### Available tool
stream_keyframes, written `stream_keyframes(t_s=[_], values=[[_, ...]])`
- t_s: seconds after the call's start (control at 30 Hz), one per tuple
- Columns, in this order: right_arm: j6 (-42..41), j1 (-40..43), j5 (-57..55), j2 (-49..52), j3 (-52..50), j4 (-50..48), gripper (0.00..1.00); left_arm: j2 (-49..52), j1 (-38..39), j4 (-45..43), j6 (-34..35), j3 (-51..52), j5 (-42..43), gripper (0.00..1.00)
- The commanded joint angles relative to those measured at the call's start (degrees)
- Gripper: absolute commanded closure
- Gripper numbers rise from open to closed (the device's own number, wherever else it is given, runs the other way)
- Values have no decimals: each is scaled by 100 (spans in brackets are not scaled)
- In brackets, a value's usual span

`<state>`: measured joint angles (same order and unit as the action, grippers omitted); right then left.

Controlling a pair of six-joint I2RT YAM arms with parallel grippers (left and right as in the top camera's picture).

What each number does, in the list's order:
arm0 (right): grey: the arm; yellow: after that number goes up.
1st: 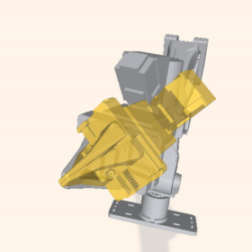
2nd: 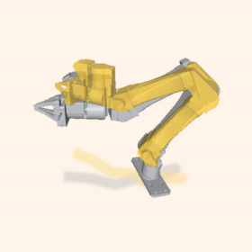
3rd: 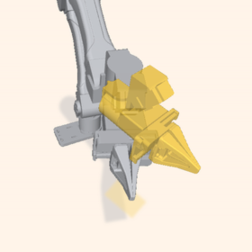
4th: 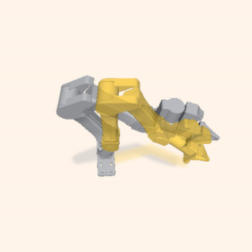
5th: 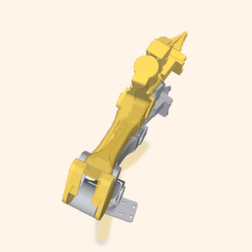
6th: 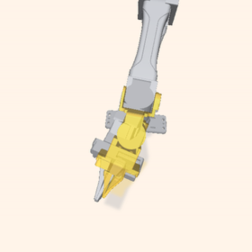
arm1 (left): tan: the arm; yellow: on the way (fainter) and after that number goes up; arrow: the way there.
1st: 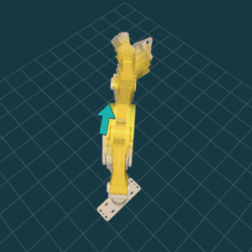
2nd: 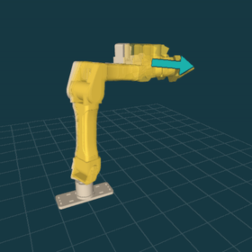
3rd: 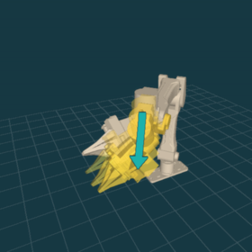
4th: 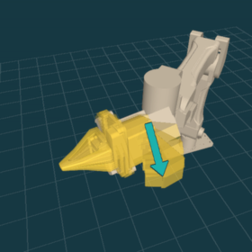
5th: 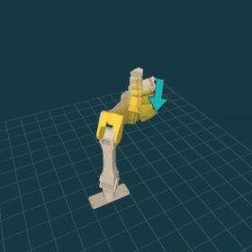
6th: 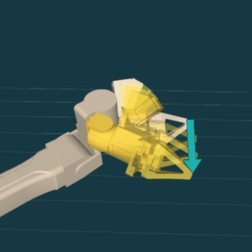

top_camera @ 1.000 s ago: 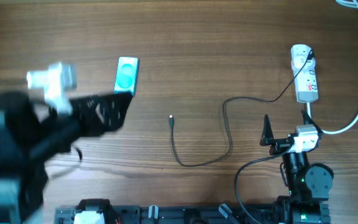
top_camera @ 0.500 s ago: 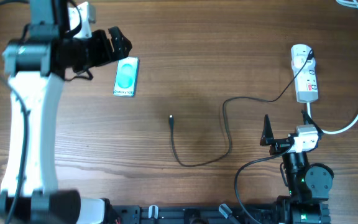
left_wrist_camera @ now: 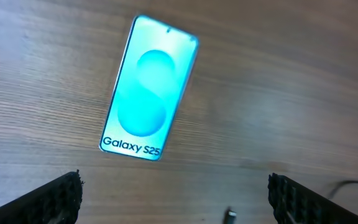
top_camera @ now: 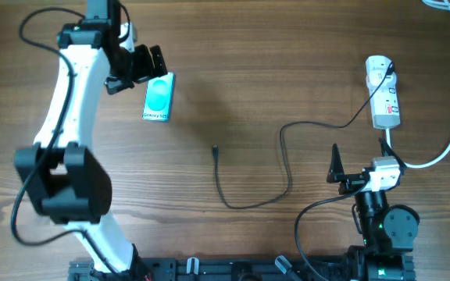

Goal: Plug charger to phone and switch on socket
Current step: 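Reach the left gripper forward over the Galaxy S25 phone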

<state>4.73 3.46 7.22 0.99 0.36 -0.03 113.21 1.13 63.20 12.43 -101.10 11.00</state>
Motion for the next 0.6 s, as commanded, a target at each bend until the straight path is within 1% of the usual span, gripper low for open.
stream_keyframes(t_s=[0.0, 0.1, 0.37, 0.57], values=[[-61, 13, -85, -39, -7, -33, 0, 442, 52, -37, -181, -101, -111, 0], [-61, 13, -85, -39, -7, -33, 0, 678, 79, -48, -326, -101, -155, 0], [-61, 13, -85, -39, -7, -33, 0, 1333, 125, -269, -328, -2, -175, 0], [-59, 13, -85, -39, -7, -33, 0, 1515, 125, -570, -323, 0, -170, 0]])
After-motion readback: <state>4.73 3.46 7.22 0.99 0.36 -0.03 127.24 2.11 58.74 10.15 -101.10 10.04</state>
